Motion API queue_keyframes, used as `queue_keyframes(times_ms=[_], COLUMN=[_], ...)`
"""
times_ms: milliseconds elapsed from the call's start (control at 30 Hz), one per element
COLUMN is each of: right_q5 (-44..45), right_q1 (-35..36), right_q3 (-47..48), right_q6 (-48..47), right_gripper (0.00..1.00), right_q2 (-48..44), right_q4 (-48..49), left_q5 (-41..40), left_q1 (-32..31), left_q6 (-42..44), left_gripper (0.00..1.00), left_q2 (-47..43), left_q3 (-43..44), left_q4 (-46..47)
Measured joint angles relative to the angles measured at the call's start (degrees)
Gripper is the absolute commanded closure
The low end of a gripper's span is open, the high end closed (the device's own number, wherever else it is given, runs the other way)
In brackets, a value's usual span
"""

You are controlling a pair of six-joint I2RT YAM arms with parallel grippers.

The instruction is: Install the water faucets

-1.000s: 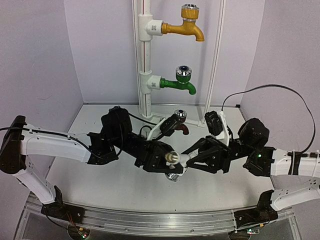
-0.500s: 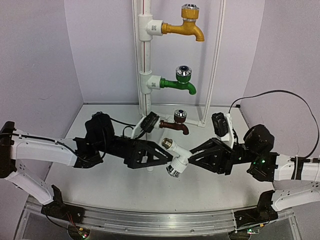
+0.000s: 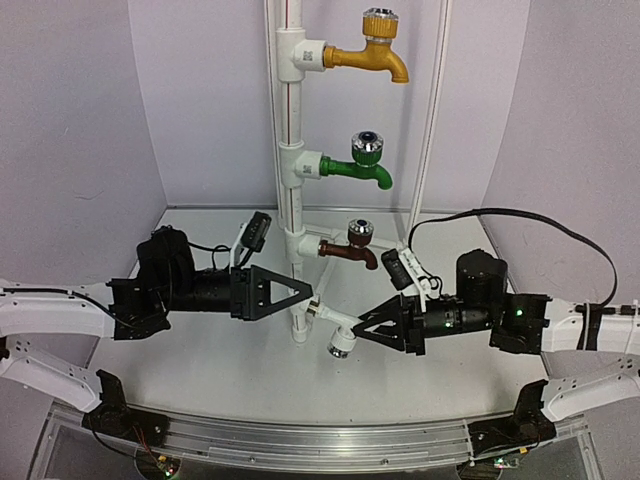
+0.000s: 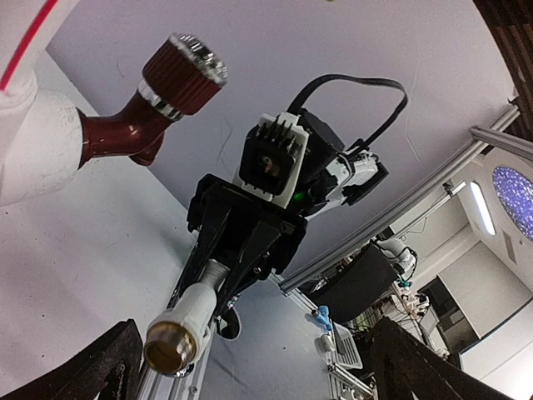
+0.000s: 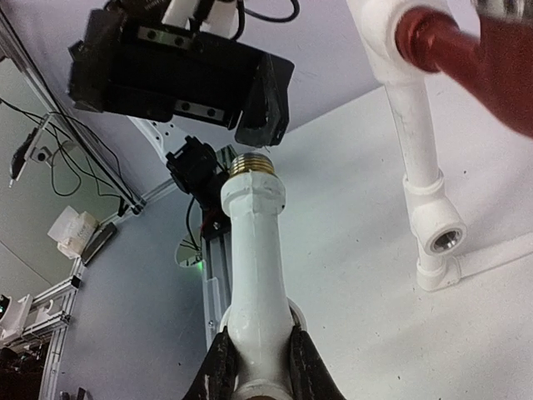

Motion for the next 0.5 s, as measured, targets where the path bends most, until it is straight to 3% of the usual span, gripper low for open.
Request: queue_keyframes(times_ms=[133,267,500], right_q5=[0.23,0.18,-0.17], right_q1=[0.36,0.57,0.81], right_q3=[0.00,0.32,1.15], right_q6=[-0.40,-0.86,-1.32], right_gripper=[1.00,1.00,1.00], right_q2=[1.19,1.47,1.51], right_q4=[-0.56,-0.53,-0.50], left_q5=[0.37,0.89,1.53], left_q1=[-0.48,-0.68,-0.75], left_q6=[0.02,0.15,0.68], left_gripper=[0.20,0.27,0.53], left_q2=[4.11,5.50,5.79], left_q3=[0.66,0.66,1.42], left_q4=[-1.77,-2.61,-3.04])
